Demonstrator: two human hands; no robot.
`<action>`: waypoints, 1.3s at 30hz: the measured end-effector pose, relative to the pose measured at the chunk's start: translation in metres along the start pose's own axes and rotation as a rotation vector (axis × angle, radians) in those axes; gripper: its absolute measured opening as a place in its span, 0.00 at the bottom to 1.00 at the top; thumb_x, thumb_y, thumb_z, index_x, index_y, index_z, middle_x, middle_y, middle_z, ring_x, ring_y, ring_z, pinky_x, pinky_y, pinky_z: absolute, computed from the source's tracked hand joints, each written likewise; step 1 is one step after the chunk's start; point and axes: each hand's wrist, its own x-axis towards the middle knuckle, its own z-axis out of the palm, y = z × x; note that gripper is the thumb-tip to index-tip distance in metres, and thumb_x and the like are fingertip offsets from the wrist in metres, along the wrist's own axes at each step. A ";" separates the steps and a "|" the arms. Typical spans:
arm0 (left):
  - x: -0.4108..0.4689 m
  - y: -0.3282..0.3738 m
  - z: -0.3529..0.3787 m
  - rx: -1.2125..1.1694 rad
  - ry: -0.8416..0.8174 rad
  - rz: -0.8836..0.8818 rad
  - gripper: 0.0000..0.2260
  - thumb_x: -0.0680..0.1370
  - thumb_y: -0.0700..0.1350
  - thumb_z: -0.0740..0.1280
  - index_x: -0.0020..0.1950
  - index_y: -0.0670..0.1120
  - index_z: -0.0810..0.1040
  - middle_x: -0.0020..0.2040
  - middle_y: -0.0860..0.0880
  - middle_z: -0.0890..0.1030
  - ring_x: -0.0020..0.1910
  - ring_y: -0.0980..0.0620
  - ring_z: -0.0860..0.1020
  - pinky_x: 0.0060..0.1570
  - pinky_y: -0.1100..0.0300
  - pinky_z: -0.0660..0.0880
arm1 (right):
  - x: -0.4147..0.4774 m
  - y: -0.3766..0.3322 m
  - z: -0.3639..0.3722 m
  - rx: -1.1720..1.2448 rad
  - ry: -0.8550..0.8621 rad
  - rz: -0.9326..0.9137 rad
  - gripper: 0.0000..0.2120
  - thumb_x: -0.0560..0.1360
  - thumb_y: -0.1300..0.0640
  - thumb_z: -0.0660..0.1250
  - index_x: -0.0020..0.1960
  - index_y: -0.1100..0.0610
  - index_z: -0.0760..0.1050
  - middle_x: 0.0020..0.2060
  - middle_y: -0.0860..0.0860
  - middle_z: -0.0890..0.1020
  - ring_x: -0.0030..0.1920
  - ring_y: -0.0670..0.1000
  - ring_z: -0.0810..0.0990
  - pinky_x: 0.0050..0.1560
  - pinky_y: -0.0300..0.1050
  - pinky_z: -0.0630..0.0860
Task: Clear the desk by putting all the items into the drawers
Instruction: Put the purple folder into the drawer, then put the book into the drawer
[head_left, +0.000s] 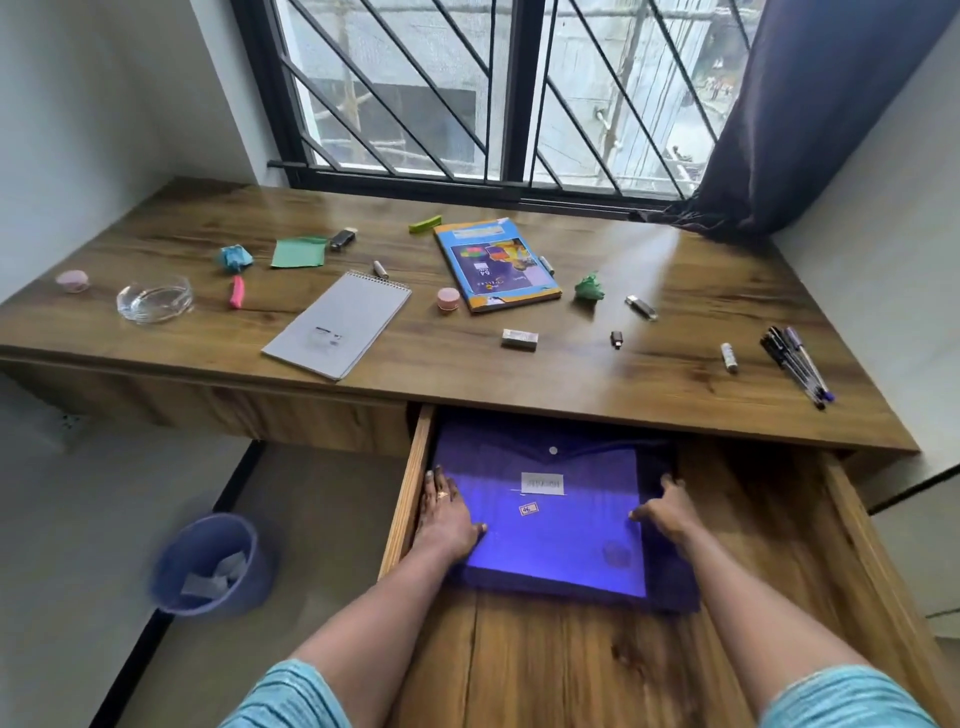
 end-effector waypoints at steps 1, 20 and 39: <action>-0.001 0.001 0.000 0.000 -0.002 -0.008 0.41 0.79 0.53 0.62 0.77 0.36 0.37 0.76 0.41 0.33 0.76 0.44 0.34 0.76 0.54 0.41 | 0.001 0.001 0.002 -0.023 -0.004 0.000 0.43 0.67 0.67 0.73 0.75 0.66 0.52 0.75 0.64 0.51 0.75 0.59 0.55 0.72 0.44 0.57; -0.021 0.036 -0.050 -0.131 0.455 -0.008 0.19 0.81 0.38 0.52 0.71 0.41 0.69 0.73 0.45 0.67 0.73 0.49 0.65 0.70 0.61 0.63 | -0.035 -0.064 -0.010 -0.427 0.241 -0.301 0.13 0.74 0.61 0.58 0.54 0.60 0.78 0.55 0.60 0.80 0.56 0.61 0.79 0.52 0.47 0.75; 0.127 0.104 -0.200 -0.997 0.122 -0.126 0.19 0.80 0.34 0.52 0.71 0.34 0.64 0.70 0.36 0.69 0.69 0.40 0.69 0.66 0.53 0.68 | 0.085 -0.265 0.021 -0.429 0.180 -0.781 0.15 0.77 0.59 0.60 0.63 0.62 0.71 0.67 0.56 0.70 0.64 0.58 0.72 0.58 0.49 0.72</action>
